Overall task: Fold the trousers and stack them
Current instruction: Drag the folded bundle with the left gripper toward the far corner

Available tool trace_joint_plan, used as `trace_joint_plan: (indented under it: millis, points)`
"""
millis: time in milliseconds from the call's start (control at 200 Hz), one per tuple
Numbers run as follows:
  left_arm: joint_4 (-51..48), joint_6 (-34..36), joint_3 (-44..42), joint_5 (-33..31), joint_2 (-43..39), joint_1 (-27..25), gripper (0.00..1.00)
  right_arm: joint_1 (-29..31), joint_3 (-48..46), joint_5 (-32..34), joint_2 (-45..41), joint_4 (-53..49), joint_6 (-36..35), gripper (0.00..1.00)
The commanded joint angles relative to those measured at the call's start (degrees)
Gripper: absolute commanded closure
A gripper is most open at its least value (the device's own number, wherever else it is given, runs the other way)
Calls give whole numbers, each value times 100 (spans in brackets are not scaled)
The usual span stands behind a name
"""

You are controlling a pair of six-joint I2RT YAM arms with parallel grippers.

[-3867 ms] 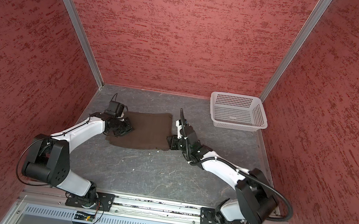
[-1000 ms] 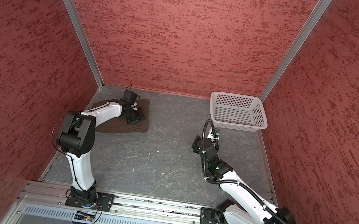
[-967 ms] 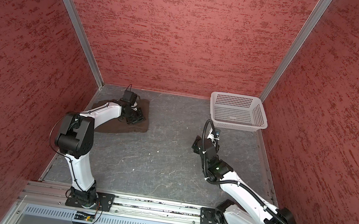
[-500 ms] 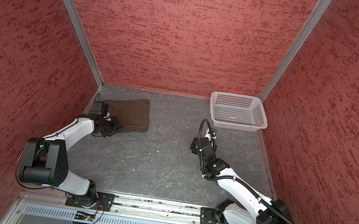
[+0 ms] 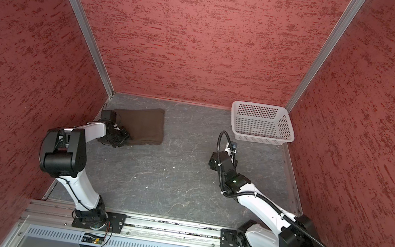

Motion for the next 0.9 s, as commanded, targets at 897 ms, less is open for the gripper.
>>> trace_joint_plan:
  millis: [897]
  points:
    - [-1061,630,3621,-223,2688,157,59,-344,742,231,1089,33,-177,21]
